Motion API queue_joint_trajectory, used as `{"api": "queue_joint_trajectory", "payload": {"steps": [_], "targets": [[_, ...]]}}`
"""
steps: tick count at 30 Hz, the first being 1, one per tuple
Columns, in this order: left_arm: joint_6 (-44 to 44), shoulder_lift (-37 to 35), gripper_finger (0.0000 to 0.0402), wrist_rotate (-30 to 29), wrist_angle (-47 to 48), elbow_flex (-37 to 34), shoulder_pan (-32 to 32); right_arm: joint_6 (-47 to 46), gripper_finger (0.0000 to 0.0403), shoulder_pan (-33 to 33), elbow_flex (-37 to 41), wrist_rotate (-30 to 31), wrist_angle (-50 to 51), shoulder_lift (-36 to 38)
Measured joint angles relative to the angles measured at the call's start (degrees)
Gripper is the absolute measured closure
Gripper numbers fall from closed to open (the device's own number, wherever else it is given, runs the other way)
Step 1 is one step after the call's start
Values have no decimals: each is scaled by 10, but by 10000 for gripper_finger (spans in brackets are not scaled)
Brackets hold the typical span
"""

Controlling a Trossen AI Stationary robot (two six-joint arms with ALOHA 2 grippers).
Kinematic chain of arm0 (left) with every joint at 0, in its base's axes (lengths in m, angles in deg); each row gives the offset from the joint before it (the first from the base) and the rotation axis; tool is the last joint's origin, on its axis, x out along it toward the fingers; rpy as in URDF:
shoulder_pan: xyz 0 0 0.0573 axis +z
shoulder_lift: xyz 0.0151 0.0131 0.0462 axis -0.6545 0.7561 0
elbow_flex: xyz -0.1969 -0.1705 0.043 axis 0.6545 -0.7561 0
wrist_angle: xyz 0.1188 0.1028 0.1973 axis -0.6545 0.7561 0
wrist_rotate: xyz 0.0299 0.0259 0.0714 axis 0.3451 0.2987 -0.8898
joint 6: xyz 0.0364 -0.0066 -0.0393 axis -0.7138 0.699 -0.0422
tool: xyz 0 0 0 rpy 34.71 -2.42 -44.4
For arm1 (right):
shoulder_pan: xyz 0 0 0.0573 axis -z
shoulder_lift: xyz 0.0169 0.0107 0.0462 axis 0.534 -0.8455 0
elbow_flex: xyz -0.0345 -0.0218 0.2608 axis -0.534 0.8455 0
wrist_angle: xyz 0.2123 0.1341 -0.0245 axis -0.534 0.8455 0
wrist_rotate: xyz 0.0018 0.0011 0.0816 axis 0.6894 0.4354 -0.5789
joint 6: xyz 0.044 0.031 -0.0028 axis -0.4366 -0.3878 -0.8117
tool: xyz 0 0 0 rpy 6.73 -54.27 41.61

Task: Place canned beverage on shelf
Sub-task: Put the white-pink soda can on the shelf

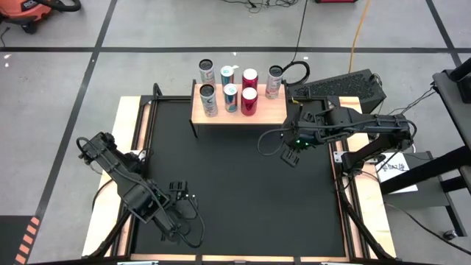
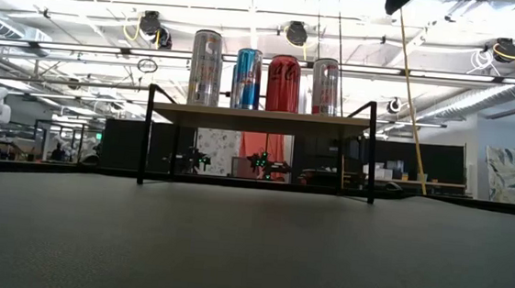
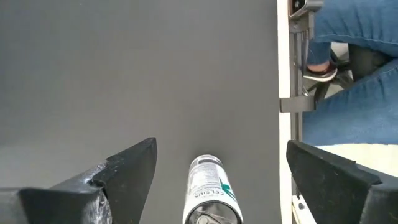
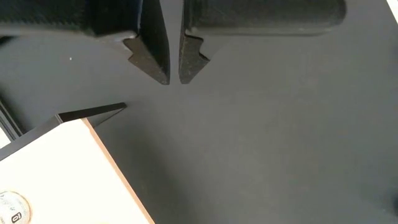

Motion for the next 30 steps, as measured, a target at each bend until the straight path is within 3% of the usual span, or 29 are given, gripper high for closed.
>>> {"api": "queue_joint_trajectory", "payload": {"steps": [8, 12, 21, 30], "targets": [[6, 0, 48, -25, 0, 0, 0, -2, 385, -2, 0, 0, 0, 0], [65, 0, 48, -23, 9, 0, 0, -2, 385, -2, 0, 0, 0, 0], [140, 0, 48, 20, 91, 0, 0, -4, 385, -2, 0, 1, 0, 0], [192, 0, 48, 54, 99, 0, -2, -2, 385, -2, 0, 1, 0, 0]]}}
